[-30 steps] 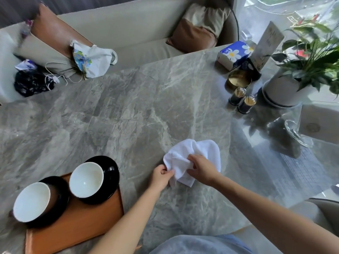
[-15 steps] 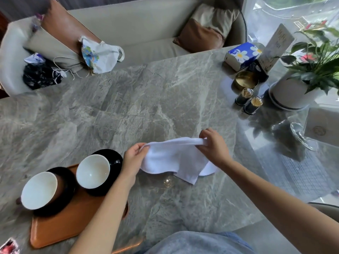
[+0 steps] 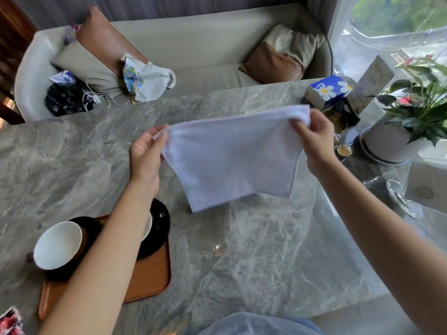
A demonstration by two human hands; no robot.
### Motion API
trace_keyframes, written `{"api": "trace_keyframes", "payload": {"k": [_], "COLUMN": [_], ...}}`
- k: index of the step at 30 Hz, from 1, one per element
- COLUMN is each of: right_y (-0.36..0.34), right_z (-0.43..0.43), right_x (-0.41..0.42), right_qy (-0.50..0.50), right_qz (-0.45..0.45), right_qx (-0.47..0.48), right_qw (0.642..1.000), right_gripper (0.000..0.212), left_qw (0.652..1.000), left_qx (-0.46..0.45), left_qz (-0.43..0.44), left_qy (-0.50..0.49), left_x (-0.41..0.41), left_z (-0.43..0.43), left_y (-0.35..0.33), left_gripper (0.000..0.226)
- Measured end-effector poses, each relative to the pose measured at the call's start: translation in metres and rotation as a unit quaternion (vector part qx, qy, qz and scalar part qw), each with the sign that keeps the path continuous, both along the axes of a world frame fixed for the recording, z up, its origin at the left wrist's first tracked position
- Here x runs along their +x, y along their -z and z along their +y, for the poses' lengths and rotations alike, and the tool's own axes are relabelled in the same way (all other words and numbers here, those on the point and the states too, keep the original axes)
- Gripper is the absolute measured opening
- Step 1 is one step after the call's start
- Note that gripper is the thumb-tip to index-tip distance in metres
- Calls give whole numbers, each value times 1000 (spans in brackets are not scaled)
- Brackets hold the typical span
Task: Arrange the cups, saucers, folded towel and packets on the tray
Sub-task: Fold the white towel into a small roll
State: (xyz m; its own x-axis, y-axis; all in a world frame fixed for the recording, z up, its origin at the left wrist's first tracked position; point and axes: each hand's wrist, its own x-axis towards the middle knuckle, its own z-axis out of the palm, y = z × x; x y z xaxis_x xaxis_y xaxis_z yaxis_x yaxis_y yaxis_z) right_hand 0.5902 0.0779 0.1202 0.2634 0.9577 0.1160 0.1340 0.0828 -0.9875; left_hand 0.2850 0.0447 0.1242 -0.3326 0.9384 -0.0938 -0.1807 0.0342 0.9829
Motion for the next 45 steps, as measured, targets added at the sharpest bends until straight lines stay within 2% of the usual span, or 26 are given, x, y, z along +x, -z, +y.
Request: {"api": "trace_keyframes", "payload": {"k": [4,7,10,13,19,22,25,30,33,36,38,41,45], "right_y": [-23,-16,5,37,98,122,132,131,131,133,136,142,150], "right_z": [12,6,-11,-35,-96,-127,-147,-146,-137,-129,-126,-126,-128], "right_x": [10,17,27,41,67,79,86,85,80,75,73,71,73], "right_qy": [-44,-85,-125,-159,-222,-238,-247,-185,-156,-149,-151,-138,-125], "right_qz": [54,38,20,12,-18,-19,5,22,15,1,-6,-11,-11], "right_qx": [16,-29,-108,-199,-387,-447,-474,-449,-419,-401,-397,-404,-403], "right_qw": [997,995,986,967,895,862,845,874,895,904,905,904,907], "right_gripper": [8,12,13,14,18,22,20,22,24,24,23,26,27], "left_qw": [997,994,987,976,924,894,886,901,895,895,888,886,896], "left_qx": [55,30,-45,-131,-308,-371,-393,-353,-318,-318,-335,-339,-315], "left_qz": [27,48,74,54,50,61,55,51,101,170,222,252,266], "left_qy": [56,98,135,164,223,244,241,249,298,262,224,189,163], "left_x": [-10,-19,-22,-20,-18,-19,-18,-6,4,22,36,47,42], "left_z": [7,-2,-21,-50,-117,-142,-152,-134,-115,-104,-103,-107,-107], "left_y": [-28,-25,-3,28,91,111,120,118,116,130,142,159,171], "left_gripper": [18,21,24,24,21,22,21,16,13,7,17,33,8]}}
